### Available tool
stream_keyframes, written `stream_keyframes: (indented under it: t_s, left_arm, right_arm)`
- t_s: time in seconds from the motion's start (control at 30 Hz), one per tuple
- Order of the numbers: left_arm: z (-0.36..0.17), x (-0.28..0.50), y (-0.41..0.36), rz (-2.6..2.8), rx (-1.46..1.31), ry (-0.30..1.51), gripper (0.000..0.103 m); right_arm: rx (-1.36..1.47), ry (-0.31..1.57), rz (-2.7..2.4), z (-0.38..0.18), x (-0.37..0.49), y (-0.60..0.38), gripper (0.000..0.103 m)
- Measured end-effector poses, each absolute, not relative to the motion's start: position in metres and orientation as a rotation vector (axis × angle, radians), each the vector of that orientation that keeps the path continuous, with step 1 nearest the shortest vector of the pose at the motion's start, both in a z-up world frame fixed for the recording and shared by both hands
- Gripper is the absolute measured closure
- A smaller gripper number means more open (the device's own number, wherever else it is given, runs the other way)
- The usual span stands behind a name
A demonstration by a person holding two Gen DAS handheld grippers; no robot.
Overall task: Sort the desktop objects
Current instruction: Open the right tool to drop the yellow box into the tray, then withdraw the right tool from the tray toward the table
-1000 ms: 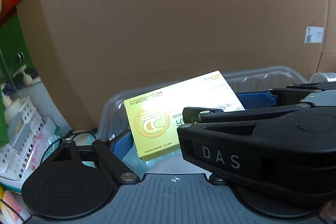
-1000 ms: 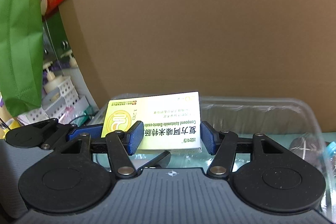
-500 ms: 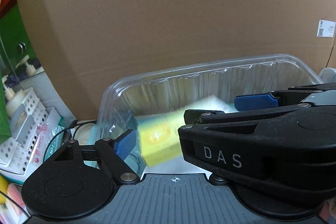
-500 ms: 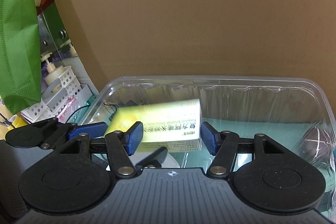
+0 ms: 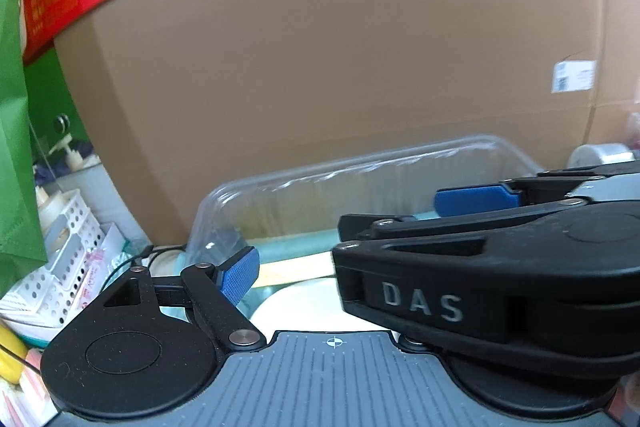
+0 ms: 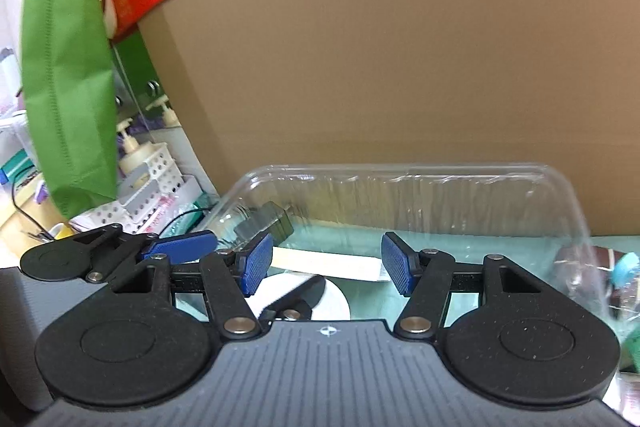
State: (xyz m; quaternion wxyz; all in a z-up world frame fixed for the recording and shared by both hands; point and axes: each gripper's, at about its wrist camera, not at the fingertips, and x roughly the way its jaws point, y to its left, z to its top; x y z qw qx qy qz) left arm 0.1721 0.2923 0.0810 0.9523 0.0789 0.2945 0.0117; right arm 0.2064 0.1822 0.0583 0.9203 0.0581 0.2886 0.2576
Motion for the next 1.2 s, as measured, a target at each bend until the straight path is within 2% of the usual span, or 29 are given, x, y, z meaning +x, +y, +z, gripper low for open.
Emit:
stream_keyframes:
  t_s: [0.37,0.6,0.87,1.2]
  left_arm:
    - [0.092,0.129,0.241,0.082,0.148,0.550,0.013]
    - [0.098,0.088,0.242,0.204,0.085,0.531,0.013]
    - [0.094,0.062,0.241,0.252,-0.002,0.488,0.011]
    - [0.074,0.036,0.191,0.296,0.004,0.433,0.005]
  right_arm:
    - [0.132,0.477,0.486,0.073,0.161,0.123,0.036]
    - [0.132,0.419,0.459,0.078,0.135,0.093,0.036]
    - [0.111,0.384,0.433,0.069,0.108,0.061,0.036]
    - [0.077,0.366,0.405,0.048,0.075,0.007,0.033]
